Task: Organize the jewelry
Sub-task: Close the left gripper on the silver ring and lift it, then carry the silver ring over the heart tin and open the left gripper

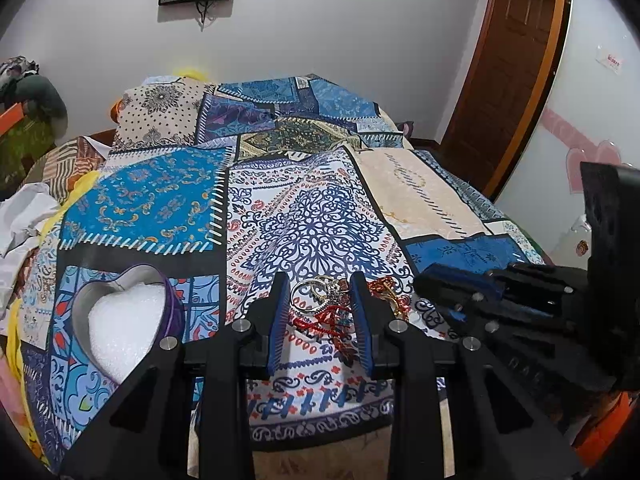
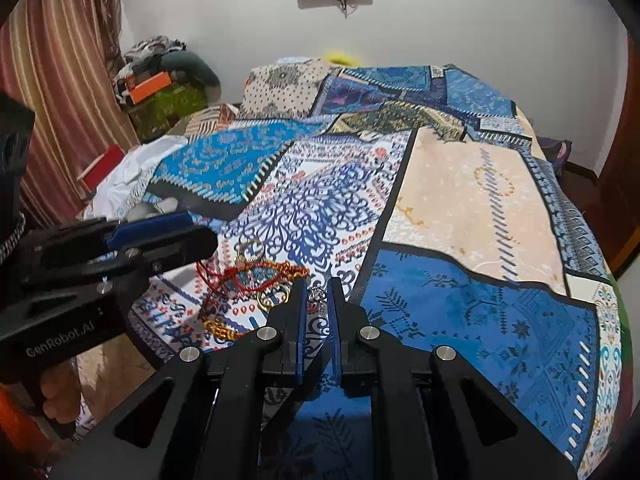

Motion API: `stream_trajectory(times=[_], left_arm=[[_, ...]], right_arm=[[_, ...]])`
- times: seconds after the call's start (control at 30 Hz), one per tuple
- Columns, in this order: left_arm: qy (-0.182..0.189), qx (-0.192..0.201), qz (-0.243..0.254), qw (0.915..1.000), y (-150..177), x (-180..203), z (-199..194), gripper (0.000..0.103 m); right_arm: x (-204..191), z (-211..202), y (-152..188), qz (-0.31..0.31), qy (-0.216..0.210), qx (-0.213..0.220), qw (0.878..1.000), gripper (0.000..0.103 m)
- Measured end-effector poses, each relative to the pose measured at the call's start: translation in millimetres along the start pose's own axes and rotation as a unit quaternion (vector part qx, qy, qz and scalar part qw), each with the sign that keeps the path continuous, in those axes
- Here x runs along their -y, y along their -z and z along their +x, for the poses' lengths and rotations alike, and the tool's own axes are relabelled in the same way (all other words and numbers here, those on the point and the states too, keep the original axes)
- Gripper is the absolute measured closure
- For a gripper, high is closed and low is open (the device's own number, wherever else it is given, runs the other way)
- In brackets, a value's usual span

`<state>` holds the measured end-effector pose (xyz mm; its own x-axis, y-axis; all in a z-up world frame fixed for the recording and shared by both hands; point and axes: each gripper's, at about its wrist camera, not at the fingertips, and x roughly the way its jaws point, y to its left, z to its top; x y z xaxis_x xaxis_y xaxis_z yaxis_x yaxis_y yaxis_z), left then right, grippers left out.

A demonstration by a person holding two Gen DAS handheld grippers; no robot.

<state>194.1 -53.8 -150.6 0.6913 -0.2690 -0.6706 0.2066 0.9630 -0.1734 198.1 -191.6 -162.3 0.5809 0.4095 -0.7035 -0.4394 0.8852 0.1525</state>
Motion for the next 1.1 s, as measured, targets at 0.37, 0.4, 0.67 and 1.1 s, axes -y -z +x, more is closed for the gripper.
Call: stream_trajectory(times=[0.37,0.4,0.67,1.1], left_arm=[[-0.015,0.043,-0.004,0.999,-1.3,-8.2,-48.2,0.073],[-0.017,0.046,-0.005,0.9988,-1.4,-9.6,-52.4,0.073],[-0.038,0.084,-0.015,0.9957,0.9,-31.0,-90.9,0.073],[-0.074,0.095,-0.037,0.992,10.8,-78.6,-116.1,0.073]], right_arm=[[-15.2,-46.3,-21.4,-0.005,0.027,0.06,0.998,0.094],[-17.7,-48.6,-23.4,-0.006,0.028,0.064,0.998,0.094],[-46.0,-63.6,-35.7,-0.02,0.027,0.094,0.995,0.094],[-103.8,-59.3,-59.7,-0.066,-0.009,0.129,0.989,0.094]])
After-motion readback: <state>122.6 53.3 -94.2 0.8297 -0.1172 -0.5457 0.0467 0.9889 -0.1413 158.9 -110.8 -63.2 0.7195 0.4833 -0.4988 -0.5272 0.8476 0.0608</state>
